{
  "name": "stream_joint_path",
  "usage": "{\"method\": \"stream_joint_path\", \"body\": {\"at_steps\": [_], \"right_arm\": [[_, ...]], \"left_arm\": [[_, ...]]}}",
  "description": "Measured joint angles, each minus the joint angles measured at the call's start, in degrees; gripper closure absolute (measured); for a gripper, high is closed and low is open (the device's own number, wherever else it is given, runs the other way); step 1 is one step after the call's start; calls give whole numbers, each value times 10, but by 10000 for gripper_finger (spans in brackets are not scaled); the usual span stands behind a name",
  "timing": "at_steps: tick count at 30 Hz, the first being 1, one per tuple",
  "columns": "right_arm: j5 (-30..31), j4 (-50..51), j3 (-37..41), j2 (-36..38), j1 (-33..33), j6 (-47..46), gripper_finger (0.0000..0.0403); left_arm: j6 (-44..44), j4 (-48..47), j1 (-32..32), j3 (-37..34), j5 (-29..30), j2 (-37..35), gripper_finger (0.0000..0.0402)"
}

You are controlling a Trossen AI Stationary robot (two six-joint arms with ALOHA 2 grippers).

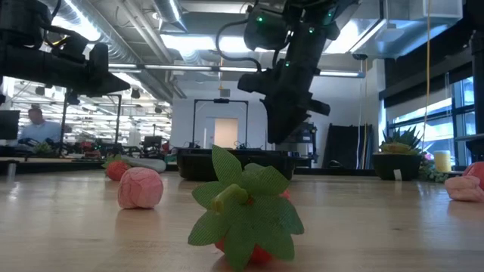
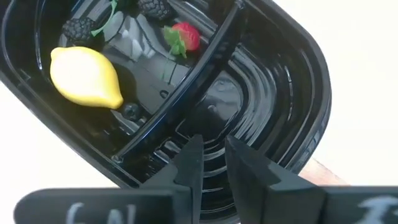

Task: Pick and placing Produce into tupperware
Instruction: Put the right pink peach into the black container

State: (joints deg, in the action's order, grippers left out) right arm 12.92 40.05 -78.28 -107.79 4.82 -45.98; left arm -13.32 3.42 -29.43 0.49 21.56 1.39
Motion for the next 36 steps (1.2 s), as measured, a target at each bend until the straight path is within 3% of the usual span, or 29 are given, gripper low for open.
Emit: {"method": "stream_joint_path", "body": {"at_steps": [9, 17, 23, 32, 36], "right_arm": [[-81, 15, 0, 0, 0, -3, 249], [-86, 22, 0, 0, 0, -2, 177], [-107, 67, -28, 0, 0, 3, 167], [-116, 311, -125, 0, -30, 26, 166], [-117, 346, -139, 0, -55, 5, 166]], "left_arm": [[0, 0, 0, 0, 0, 0, 401], [0, 0, 0, 0, 0, 0, 401], [0, 0, 0, 0, 0, 0, 401], [0, 0, 0, 0, 0, 0, 401], [0, 0, 0, 0, 0, 0, 401]]}}
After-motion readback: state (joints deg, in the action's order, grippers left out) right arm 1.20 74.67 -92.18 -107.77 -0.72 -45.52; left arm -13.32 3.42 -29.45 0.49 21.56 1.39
